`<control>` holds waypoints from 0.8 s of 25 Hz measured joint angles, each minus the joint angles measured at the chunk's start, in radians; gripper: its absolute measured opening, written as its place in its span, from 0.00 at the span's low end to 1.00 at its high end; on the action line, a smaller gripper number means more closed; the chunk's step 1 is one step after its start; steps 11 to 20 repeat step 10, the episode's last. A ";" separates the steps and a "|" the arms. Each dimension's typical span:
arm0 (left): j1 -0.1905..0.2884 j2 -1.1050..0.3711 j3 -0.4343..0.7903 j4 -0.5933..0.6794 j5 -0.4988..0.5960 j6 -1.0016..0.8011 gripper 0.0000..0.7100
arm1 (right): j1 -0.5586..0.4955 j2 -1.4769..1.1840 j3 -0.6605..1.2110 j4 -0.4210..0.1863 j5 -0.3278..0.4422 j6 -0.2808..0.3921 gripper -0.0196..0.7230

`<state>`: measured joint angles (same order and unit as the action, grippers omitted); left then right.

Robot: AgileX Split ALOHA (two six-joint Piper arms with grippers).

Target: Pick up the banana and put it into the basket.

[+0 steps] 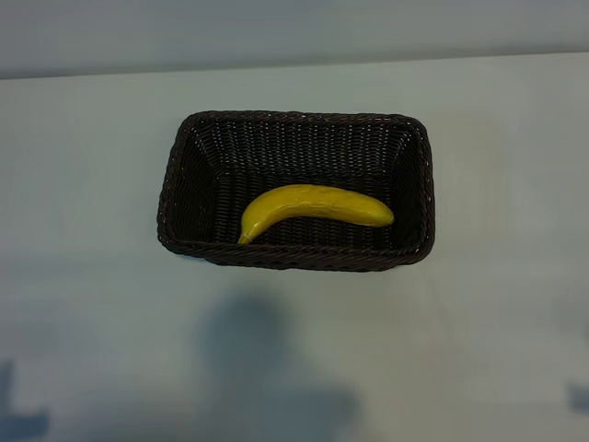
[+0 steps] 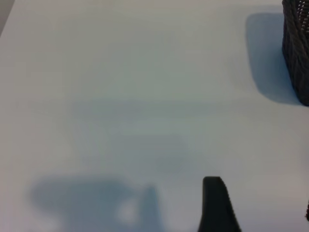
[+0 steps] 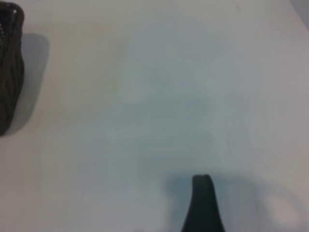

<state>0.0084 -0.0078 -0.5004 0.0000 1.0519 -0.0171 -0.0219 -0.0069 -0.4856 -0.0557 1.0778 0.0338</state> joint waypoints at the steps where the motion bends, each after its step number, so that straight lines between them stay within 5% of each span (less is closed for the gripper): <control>1: 0.000 0.000 0.000 0.000 0.000 0.000 0.67 | -0.007 0.000 0.000 0.000 0.000 0.000 0.75; 20: 0.000 0.000 0.000 0.000 0.000 0.002 0.67 | -0.014 0.000 0.000 0.000 0.000 0.000 0.73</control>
